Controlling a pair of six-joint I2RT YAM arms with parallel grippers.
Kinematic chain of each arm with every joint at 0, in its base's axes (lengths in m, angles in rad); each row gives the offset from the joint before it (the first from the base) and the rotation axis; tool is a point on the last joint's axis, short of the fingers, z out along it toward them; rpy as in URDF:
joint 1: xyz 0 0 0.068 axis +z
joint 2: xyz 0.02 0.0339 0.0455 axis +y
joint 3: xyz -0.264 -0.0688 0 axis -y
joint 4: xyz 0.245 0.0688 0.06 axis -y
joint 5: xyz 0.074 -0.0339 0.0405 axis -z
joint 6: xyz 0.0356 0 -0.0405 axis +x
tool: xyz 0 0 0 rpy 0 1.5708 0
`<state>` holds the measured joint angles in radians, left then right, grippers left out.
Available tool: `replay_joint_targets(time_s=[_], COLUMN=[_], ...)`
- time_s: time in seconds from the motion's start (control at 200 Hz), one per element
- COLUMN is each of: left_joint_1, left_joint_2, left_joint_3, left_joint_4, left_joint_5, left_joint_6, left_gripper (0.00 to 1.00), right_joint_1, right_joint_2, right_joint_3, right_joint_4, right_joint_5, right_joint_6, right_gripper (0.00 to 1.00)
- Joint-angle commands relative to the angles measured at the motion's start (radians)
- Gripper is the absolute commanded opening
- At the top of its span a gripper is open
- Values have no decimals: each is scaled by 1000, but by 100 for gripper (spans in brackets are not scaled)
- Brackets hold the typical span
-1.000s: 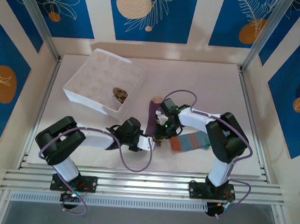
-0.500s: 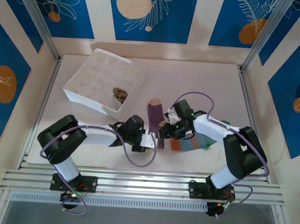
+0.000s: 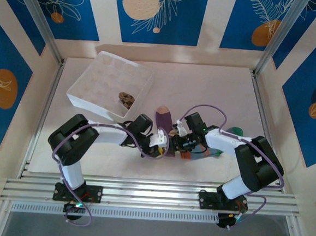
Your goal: Roll the socks
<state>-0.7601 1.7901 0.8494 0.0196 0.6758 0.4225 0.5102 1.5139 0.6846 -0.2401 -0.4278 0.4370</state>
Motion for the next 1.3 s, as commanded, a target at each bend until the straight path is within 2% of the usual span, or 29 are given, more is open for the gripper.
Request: replay_joint_targets(time_s=[0.0, 0.415, 0.635, 0.705, 0.855, 0.905, 1.025, 1.156, 1.296], left_joint_1=[34, 135, 143, 144, 144, 143, 143, 141, 123], left_joint_2=[44, 93, 109, 104, 55, 27, -48, -141, -233], left_joint_3=[29, 38, 40, 31, -41, -67, -130, -196, -229], left_joint_4=[-63, -9, -12, -3, 130, 177, 257, 317, 294], left_joint_5=[39, 116, 132, 130, 122, 127, 154, 164, 125], left_joint_6=[-114, -416, -475, -479, -495, -485, -405, -284, -99], left_gripper=[0, 0, 0, 0, 2, 7, 11, 13, 12], right_joint_1=[1, 15, 40, 48, 45, 34, -5, -32, -48], right_joint_2=[2, 11, 39, 51, 82, 97, 154, 195, 247], right_joint_3=[-29, -22, -1, 9, 43, 61, 113, 151, 202], right_joint_4=[19, 2, 8, 2, -49, -79, -191, -260, -323], right_joint_5=[-39, -4, 16, 28, 58, 51, 57, 45, 13], right_joint_6=[6, -15, -17, -22, -15, -11, -7, -18, -38], right_gripper=[42, 44, 43, 38, 11, 6, 2, 2, 1])
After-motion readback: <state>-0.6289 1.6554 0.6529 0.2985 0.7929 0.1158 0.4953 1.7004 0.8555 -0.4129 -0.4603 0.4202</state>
